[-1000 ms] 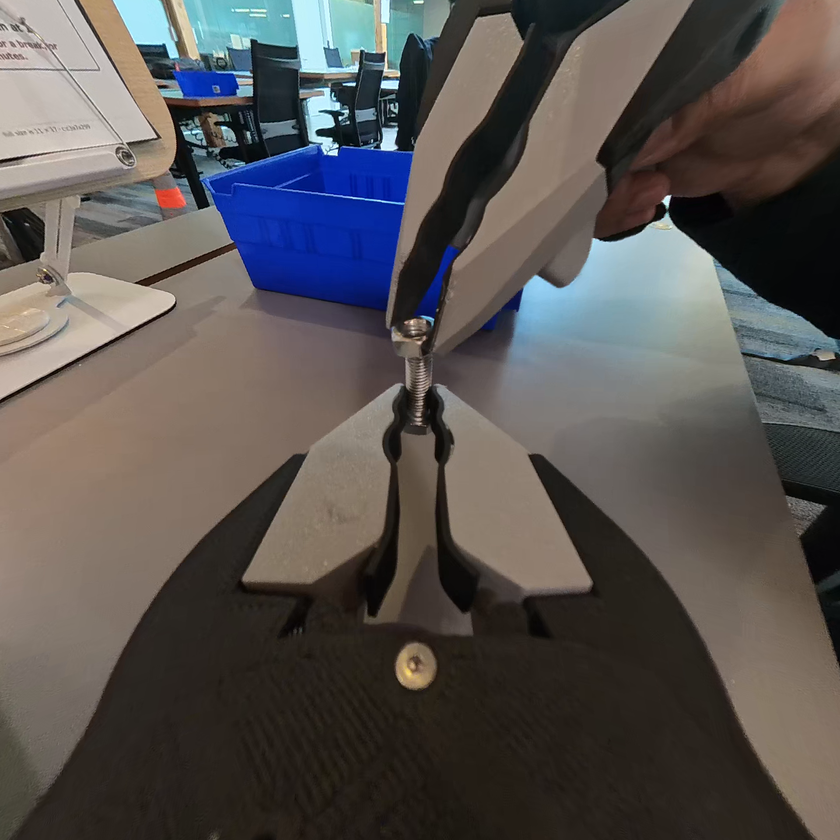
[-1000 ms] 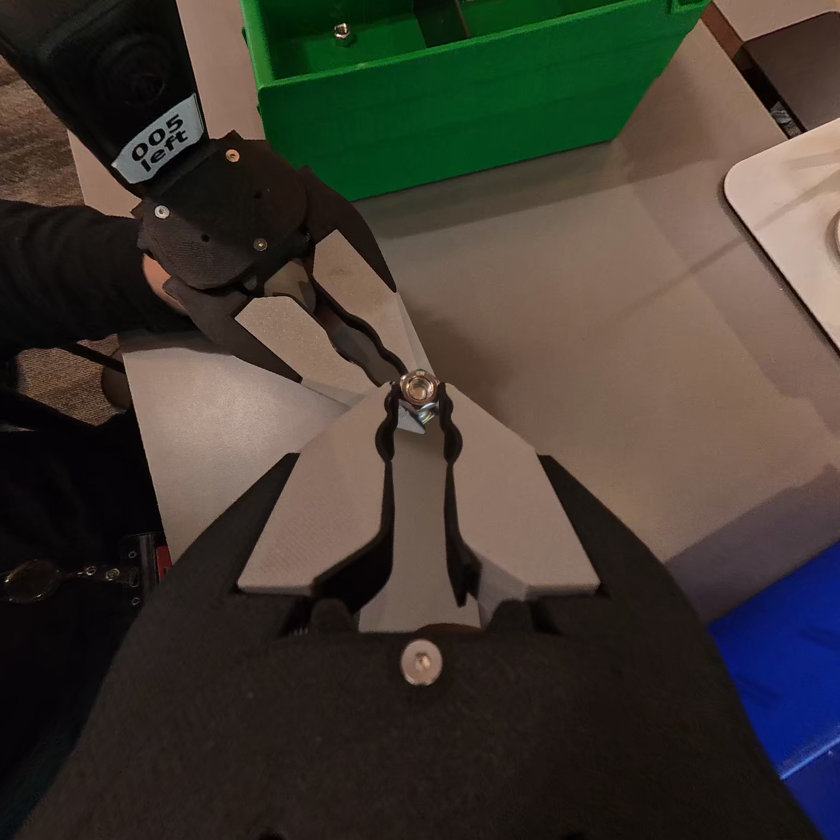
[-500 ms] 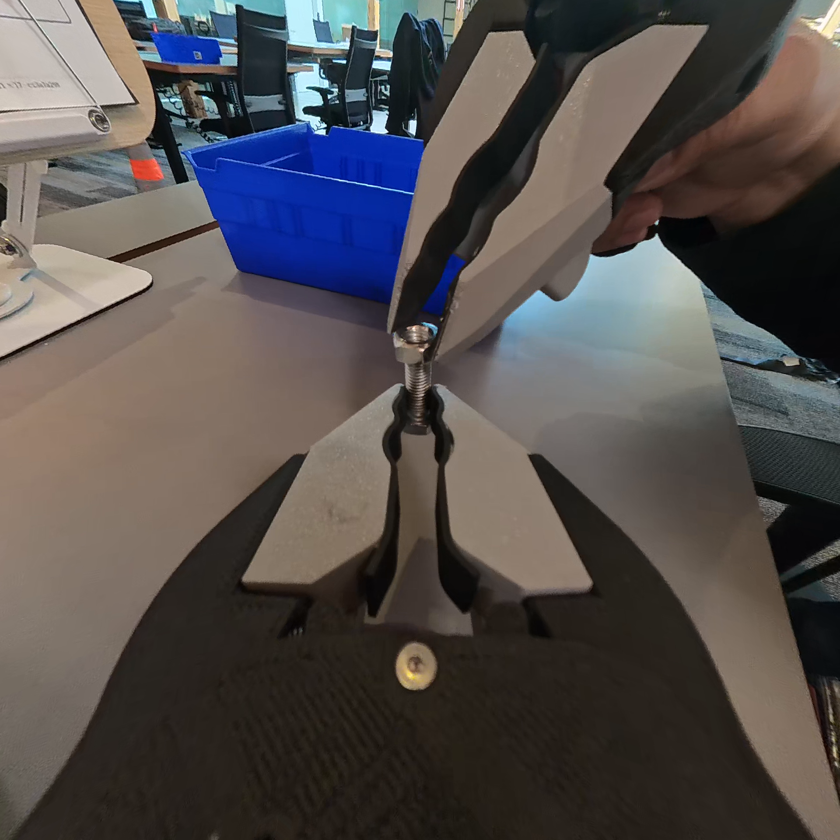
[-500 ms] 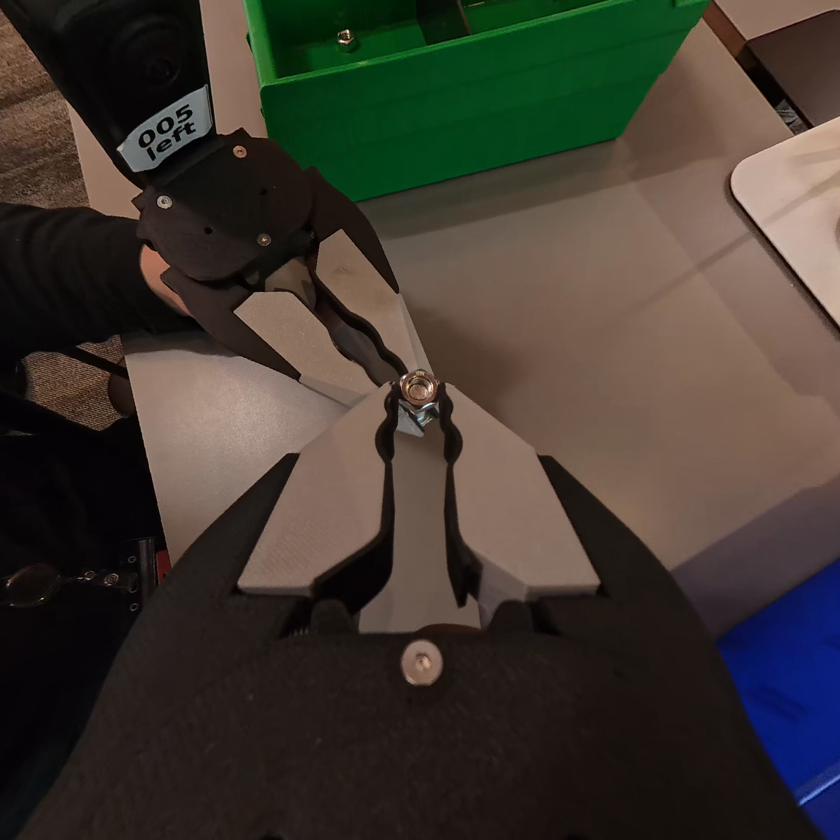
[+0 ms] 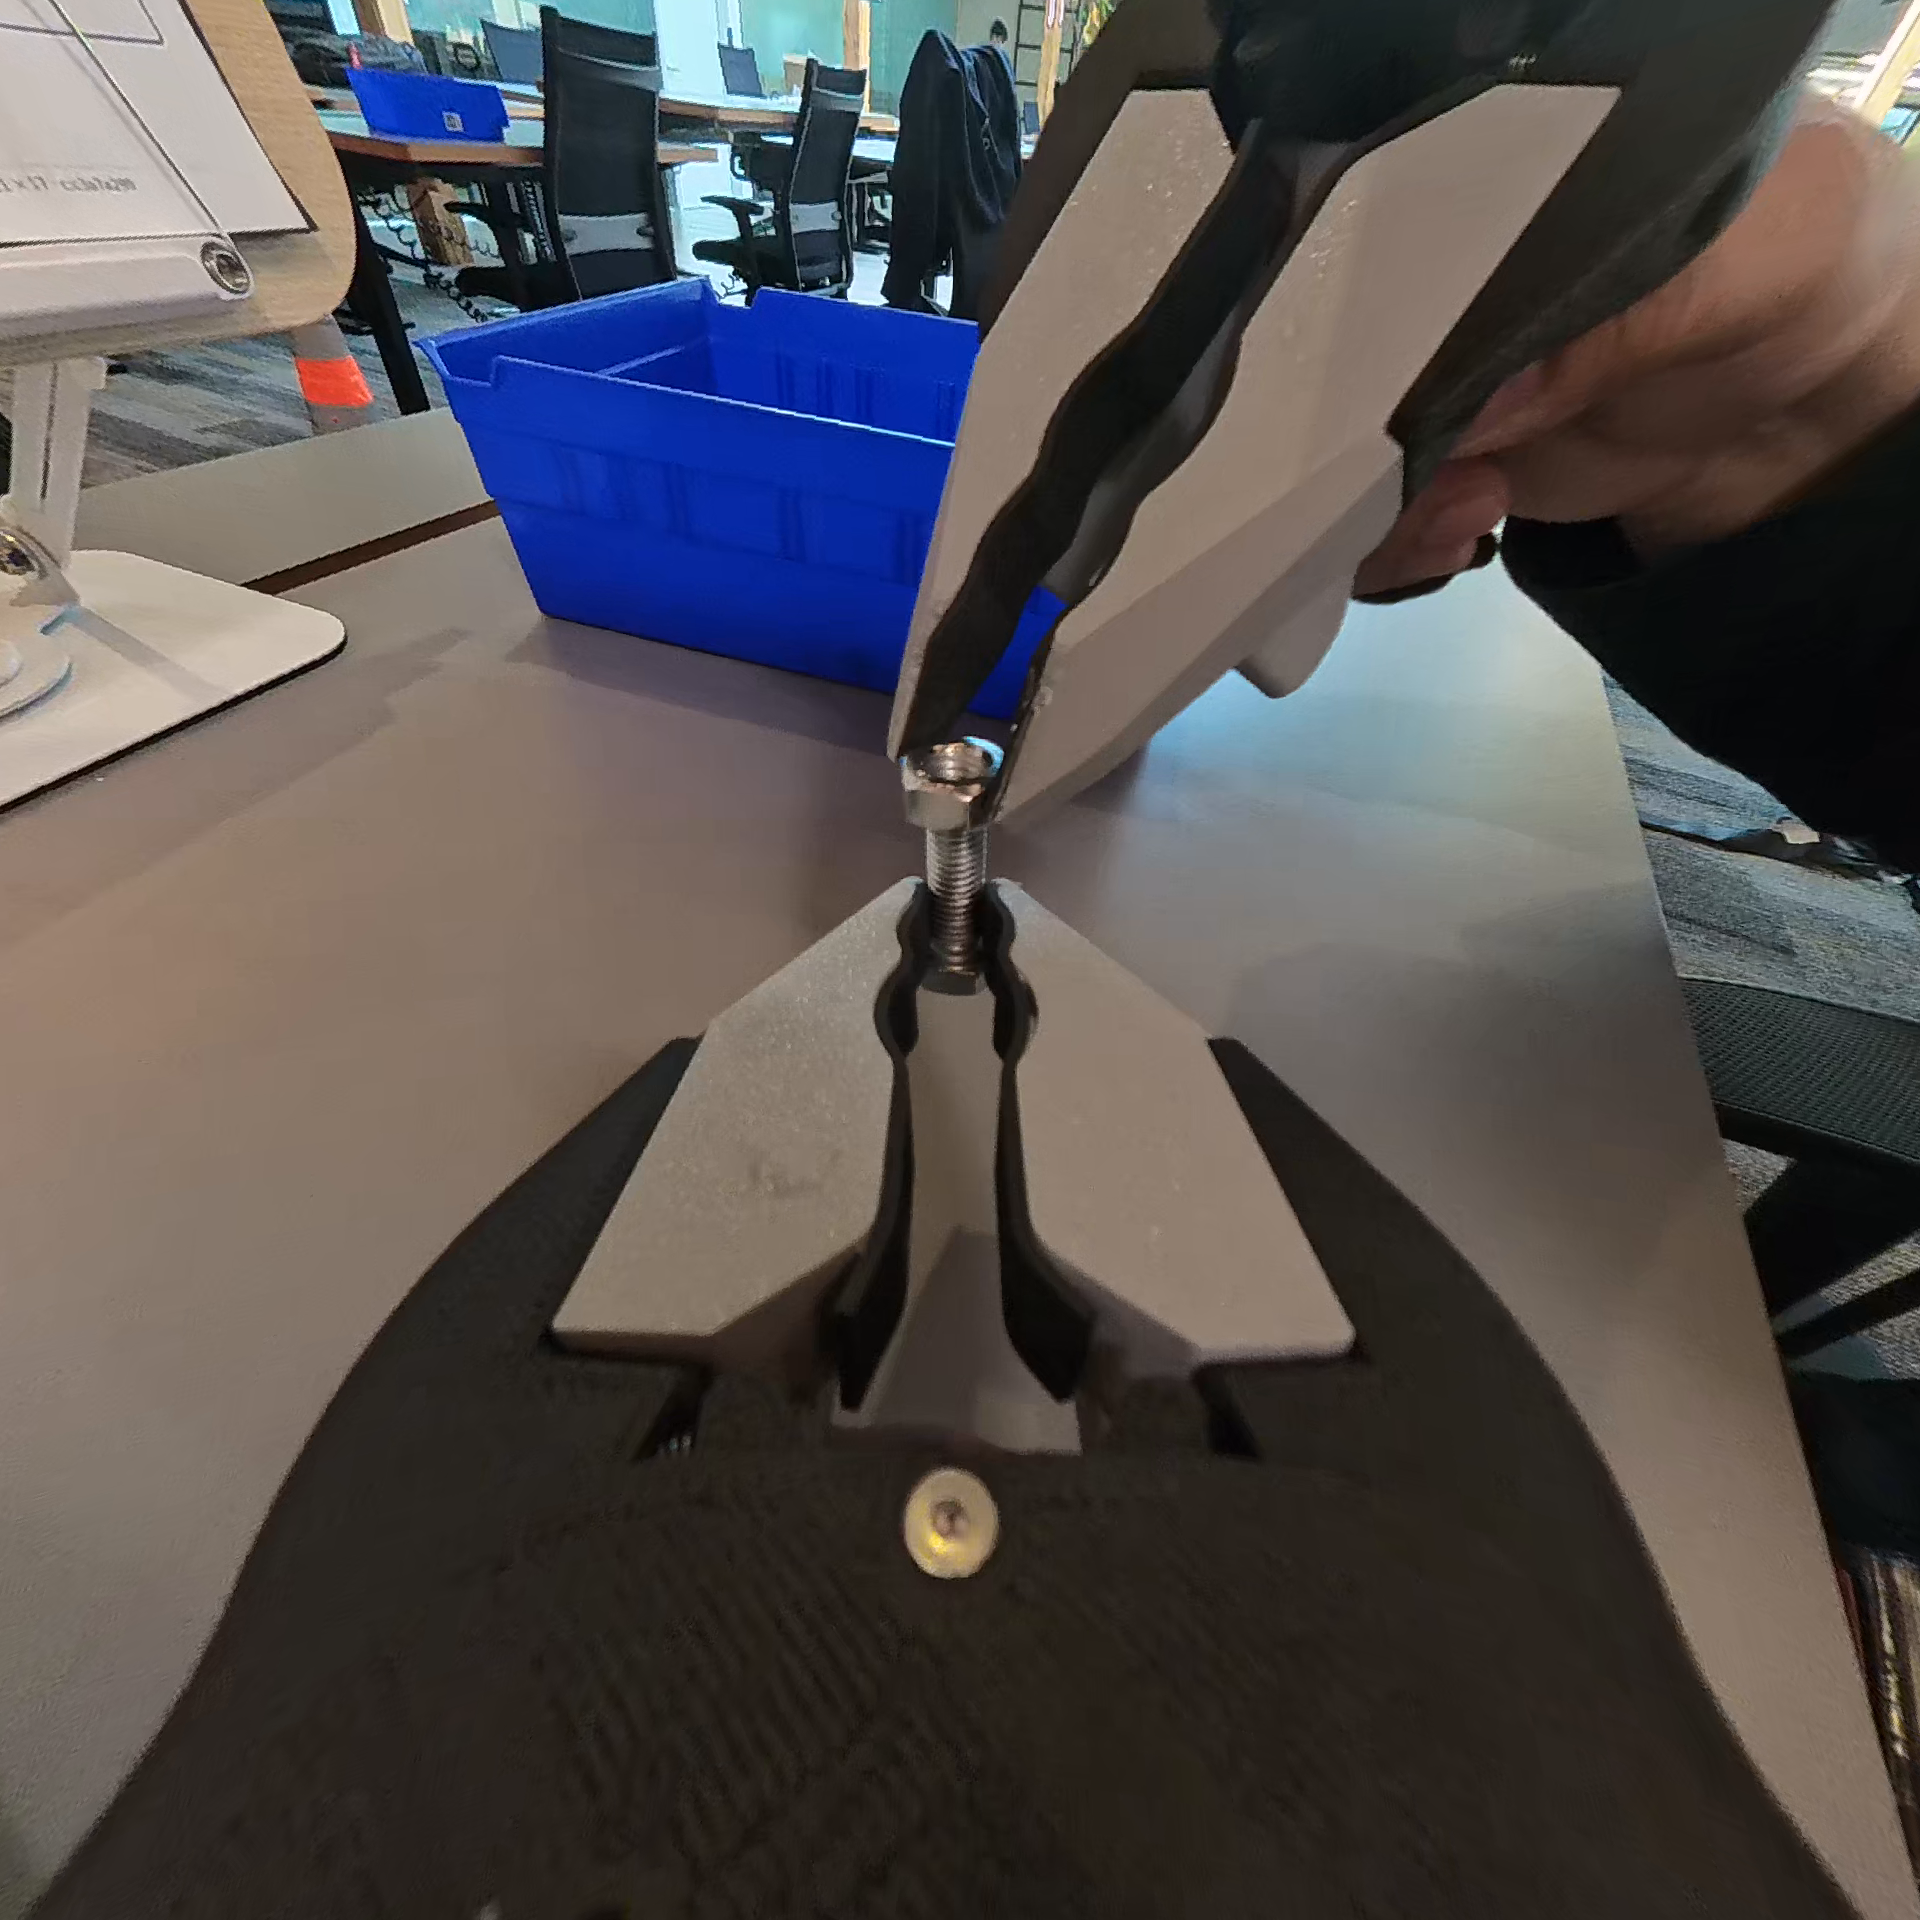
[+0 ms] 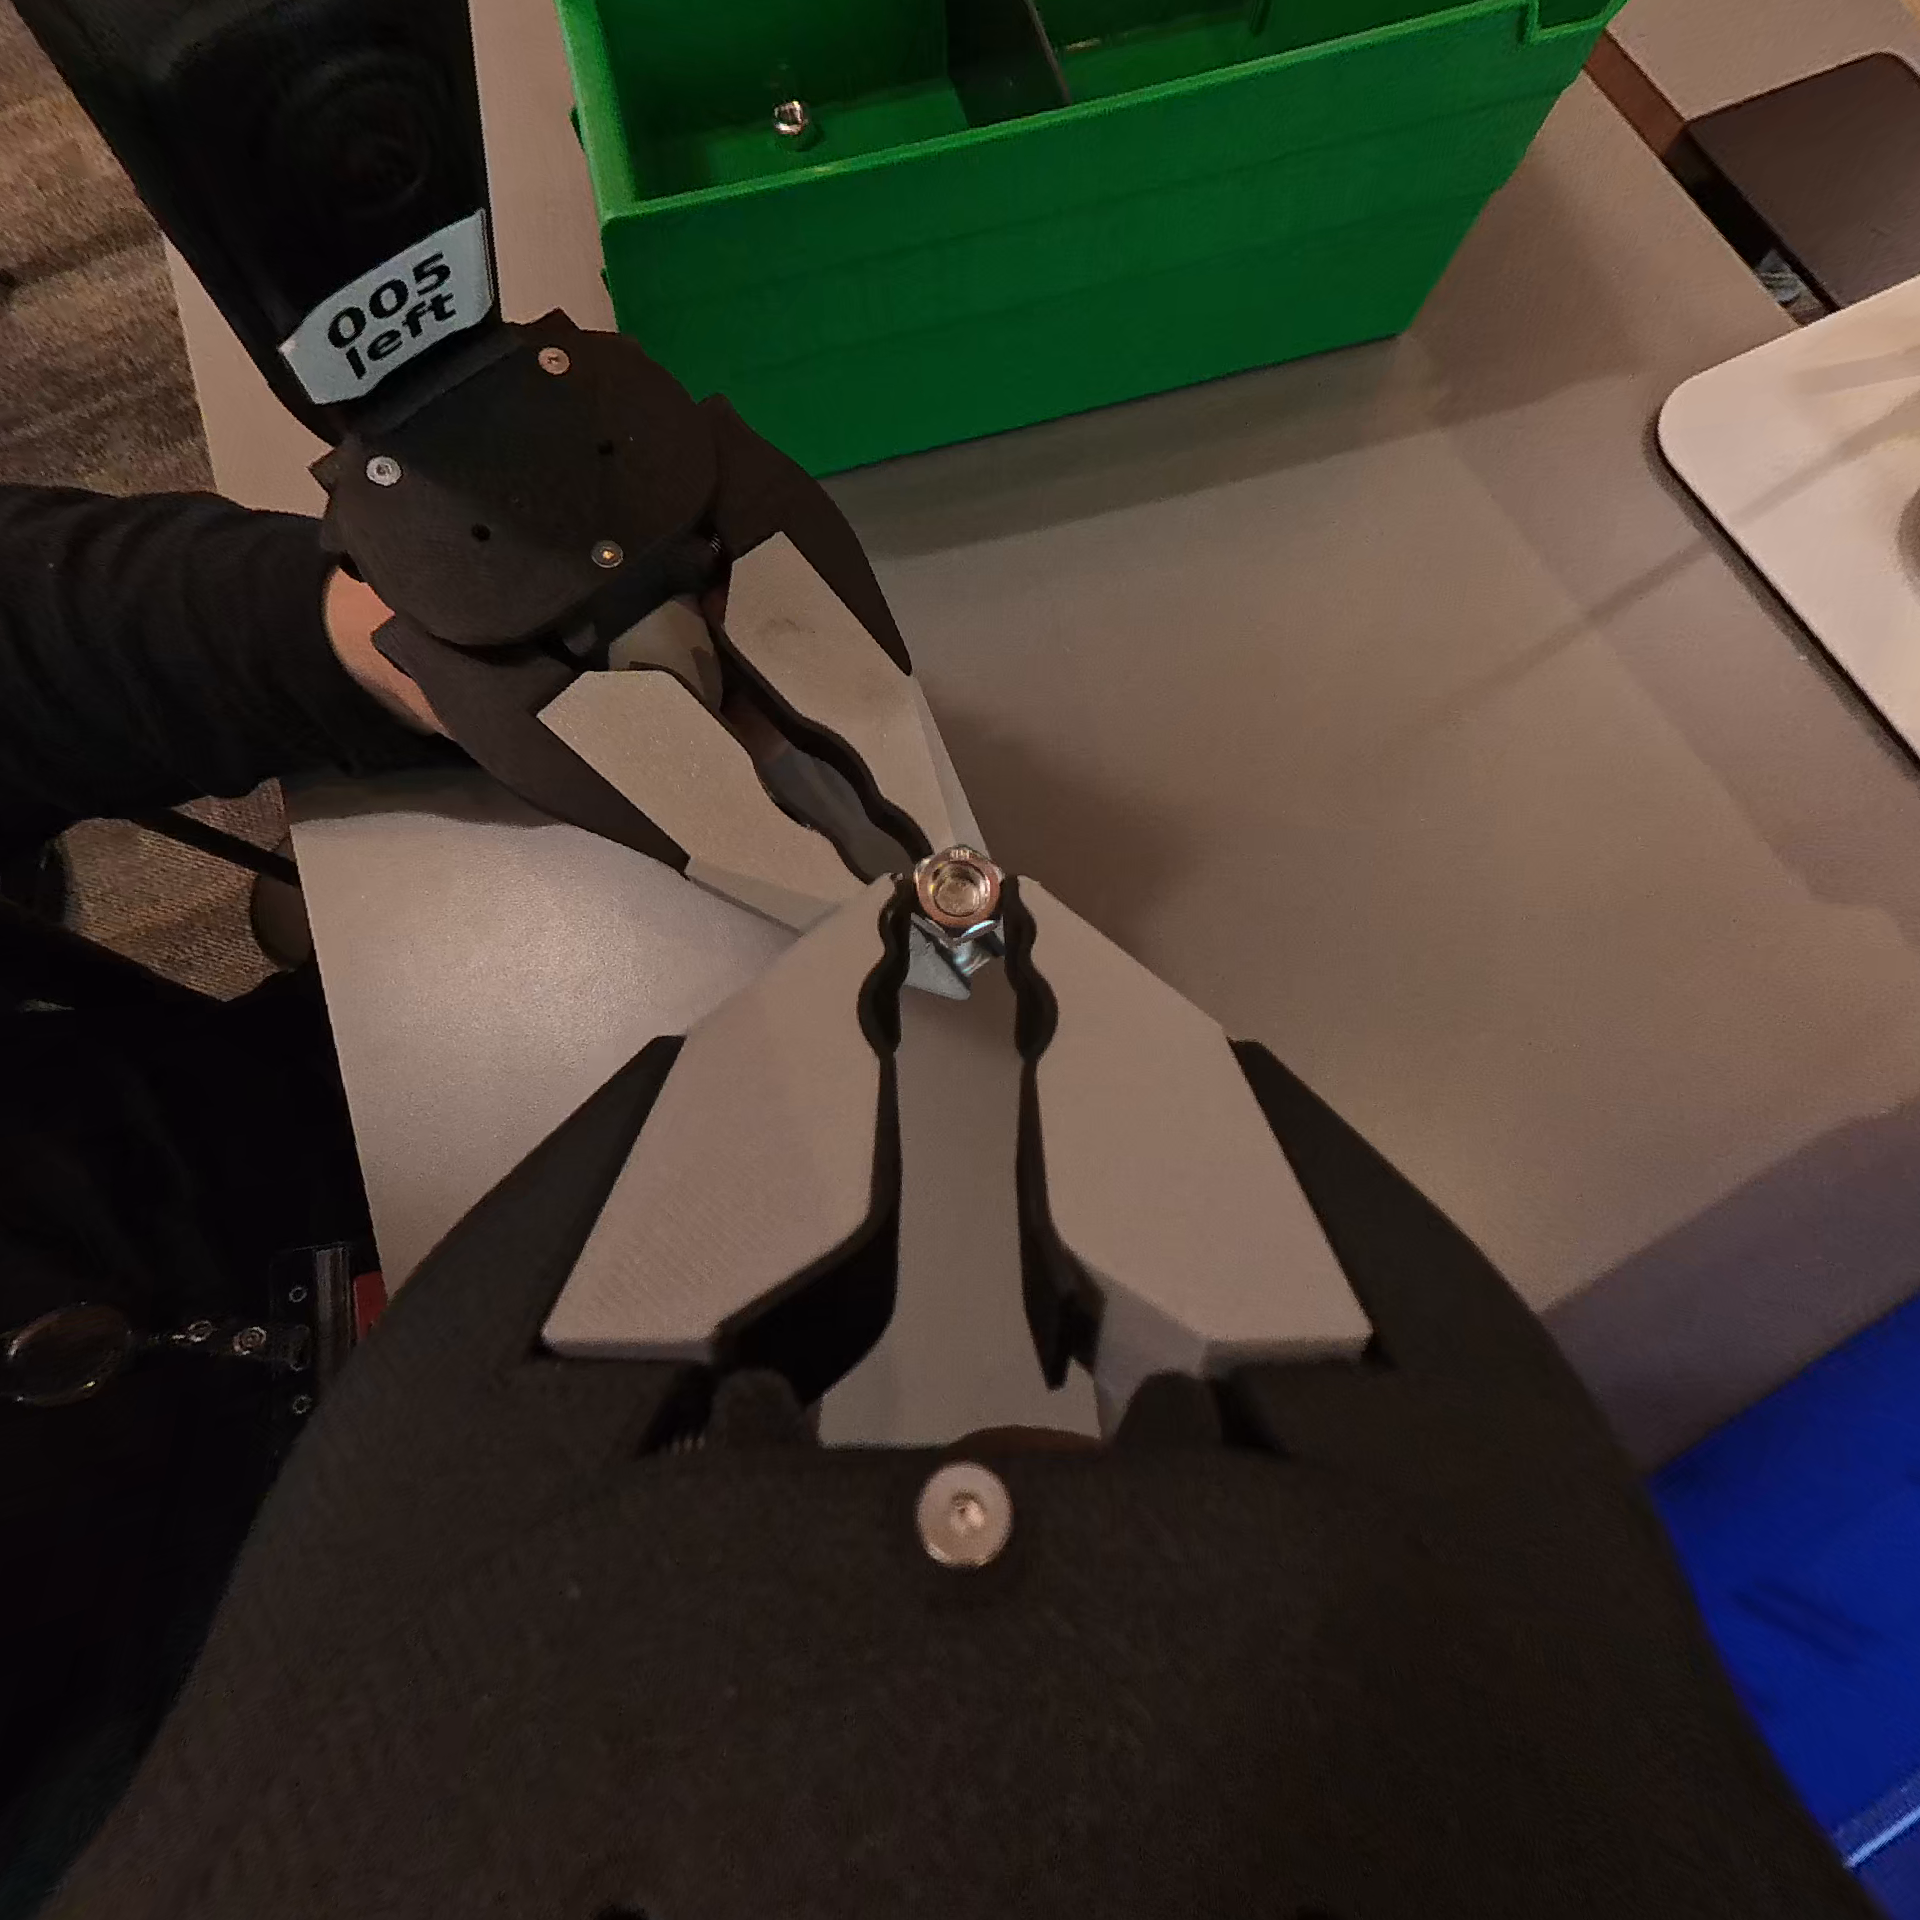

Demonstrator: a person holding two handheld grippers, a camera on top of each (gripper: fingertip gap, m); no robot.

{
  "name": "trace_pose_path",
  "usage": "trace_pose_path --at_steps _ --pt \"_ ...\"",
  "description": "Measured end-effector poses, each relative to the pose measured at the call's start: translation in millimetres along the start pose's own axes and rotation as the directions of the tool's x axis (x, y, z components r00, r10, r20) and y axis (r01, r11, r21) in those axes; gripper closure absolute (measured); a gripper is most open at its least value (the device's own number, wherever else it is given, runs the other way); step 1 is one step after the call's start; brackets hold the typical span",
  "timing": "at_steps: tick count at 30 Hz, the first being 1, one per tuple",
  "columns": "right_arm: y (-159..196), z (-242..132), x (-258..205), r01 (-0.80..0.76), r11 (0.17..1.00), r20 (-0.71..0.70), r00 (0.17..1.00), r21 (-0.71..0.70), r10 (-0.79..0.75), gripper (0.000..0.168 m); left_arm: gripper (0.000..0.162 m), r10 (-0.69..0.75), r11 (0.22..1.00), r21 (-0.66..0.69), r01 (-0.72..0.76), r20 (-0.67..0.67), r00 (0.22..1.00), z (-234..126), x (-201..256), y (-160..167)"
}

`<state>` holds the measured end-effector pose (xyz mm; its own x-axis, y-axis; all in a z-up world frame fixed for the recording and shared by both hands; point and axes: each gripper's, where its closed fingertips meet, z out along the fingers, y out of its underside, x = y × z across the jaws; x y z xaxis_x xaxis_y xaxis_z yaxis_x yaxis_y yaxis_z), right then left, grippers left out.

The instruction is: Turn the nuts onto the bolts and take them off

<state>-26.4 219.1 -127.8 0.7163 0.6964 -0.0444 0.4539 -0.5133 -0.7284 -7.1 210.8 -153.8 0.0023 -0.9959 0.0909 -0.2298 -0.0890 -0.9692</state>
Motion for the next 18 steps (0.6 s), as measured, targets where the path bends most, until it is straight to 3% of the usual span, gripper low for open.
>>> trace_pose_path --at_steps 4,13,18 --pt "-4.3 -3.9 -2.0 -0.027 0.998 0.032 0.999 0.049 0.026 0.143 0.156 0.004 1.000 -0.005 -0.004 0.003 1.000 0.2 0.1 0.8" --pt "-1.6 -11.5 3.1 -0.067 0.984 0.050 0.997 0.166 0.059 0.141 0.156 0.005 1.000 -0.006 -0.005 0.004 1.000 -0.1 0.6 1.0" --pt "-4.6 -23.8 4.0 0.032 0.978 0.020 0.999 0.206 -0.036 0.143 0.156 0.001 1.000 -0.003 -0.001 -0.001 1.000 -0.6 1.1 0.7"
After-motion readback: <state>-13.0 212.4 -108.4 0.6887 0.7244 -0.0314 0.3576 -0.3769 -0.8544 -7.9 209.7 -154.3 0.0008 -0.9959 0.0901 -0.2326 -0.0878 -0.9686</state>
